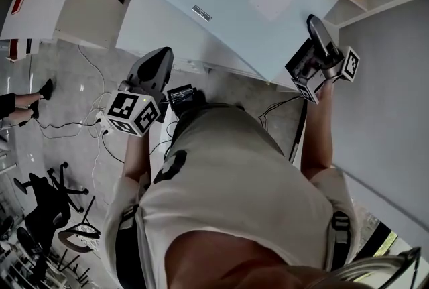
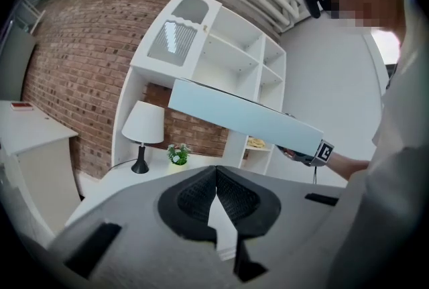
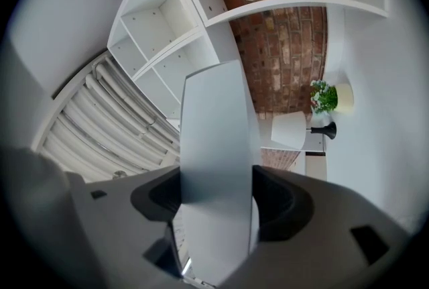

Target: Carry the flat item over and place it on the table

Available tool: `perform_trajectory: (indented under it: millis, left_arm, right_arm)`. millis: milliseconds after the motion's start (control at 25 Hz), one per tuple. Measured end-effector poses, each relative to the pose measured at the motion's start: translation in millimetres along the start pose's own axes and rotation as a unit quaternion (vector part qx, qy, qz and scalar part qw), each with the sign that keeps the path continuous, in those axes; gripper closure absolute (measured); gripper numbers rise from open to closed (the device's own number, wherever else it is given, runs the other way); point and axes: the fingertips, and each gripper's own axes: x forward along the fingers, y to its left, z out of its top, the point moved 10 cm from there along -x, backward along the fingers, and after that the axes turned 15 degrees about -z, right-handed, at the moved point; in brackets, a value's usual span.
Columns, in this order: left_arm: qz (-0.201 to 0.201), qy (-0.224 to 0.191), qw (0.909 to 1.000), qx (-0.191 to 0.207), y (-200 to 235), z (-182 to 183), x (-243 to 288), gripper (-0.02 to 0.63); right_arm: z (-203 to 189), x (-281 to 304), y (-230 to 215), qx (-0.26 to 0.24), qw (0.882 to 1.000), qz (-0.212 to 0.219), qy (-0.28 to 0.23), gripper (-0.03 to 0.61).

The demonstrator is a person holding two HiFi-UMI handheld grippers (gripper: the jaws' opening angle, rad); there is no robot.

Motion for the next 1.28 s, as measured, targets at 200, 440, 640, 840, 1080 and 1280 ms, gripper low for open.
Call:
perform_trajectory:
  millis: [200,440,640,840,1080,1280]
  left_arm:
    - [0.026,0.030,0.9982,0.045,9,15,-18,0.594]
    - [0.048,0.090,0.9885,0.112,25,29,-46,0.594]
    - [0.078,0.129,0.9808,0.124,47,16,-75,0.594]
    - [0.058,0.120,0.9877,0.083,36,1,-61,0.594]
    - [-0.019,0.097,0.9951,0.008,7,-38,-17,0.594]
    - [-0.062,0.100,0.9930,-0.014,13,-53,-8,0.594]
  right_arm:
    - [-1,3,-5,0.010,1.000,-0.005,0.011,0.268]
    - [-14,11,-30,0.031,0.999,-0.006,0.025,0.268]
    - [-32,30,-64,0.042,0.999,-0.007,0.028,0.268]
    - [-32,34,-70,0.053,0.998,-0.006,0.036,0.268]
    - [-33,30,-83,0.063,0.996,-0.019,0.052,0.268]
    - [-40,30,-101,0.068,0.995,-0.034,0.066,0.268]
